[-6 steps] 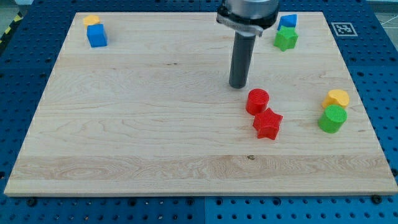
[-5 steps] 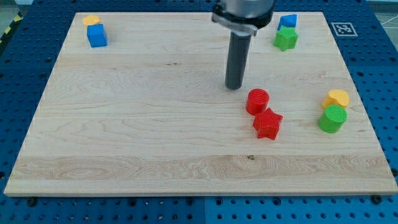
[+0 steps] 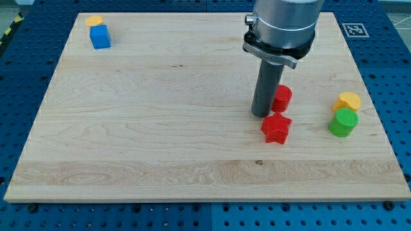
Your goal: Push the red circle closer to the green star
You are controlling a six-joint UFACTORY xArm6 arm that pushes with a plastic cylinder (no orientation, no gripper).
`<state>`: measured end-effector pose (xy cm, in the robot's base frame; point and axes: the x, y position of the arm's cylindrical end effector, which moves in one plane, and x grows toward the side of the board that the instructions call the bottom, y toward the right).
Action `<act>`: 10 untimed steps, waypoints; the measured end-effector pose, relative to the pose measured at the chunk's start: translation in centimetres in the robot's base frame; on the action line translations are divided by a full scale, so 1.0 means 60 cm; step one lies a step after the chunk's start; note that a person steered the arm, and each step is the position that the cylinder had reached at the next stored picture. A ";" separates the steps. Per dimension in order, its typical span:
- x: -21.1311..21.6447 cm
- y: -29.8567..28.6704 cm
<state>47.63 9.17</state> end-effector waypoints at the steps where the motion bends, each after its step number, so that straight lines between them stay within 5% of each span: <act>1: 0.000 0.014; 10: -0.200 0.174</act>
